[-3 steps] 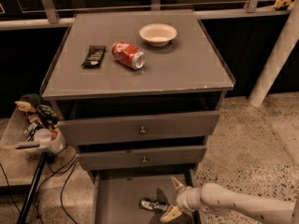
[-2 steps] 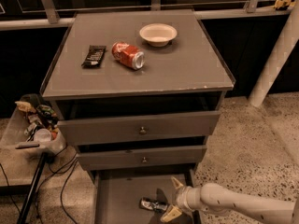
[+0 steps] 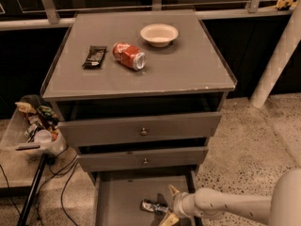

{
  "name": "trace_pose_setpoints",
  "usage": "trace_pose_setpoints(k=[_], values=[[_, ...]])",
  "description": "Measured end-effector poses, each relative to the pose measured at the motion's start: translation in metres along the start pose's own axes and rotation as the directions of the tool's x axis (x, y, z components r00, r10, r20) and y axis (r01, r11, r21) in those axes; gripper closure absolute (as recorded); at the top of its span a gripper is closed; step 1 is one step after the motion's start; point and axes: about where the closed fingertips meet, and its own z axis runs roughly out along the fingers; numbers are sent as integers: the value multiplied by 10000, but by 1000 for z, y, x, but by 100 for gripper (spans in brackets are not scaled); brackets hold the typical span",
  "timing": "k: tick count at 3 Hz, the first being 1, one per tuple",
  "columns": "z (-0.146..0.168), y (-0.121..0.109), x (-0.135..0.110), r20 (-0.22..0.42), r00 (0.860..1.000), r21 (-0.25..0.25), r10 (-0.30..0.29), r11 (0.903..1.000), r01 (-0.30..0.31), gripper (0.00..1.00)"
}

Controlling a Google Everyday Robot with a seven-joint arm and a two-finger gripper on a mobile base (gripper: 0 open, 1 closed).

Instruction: Pick redbull can from bottom drawer and place on counter

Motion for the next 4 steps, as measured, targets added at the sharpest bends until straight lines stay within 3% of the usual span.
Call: trace_pose_setpoints(k=[2, 4], values=[[32, 3, 26, 169, 9995, 132, 278, 9995, -281, 0], [43, -10, 48, 1452, 9855, 484, 880, 9942, -959, 0]])
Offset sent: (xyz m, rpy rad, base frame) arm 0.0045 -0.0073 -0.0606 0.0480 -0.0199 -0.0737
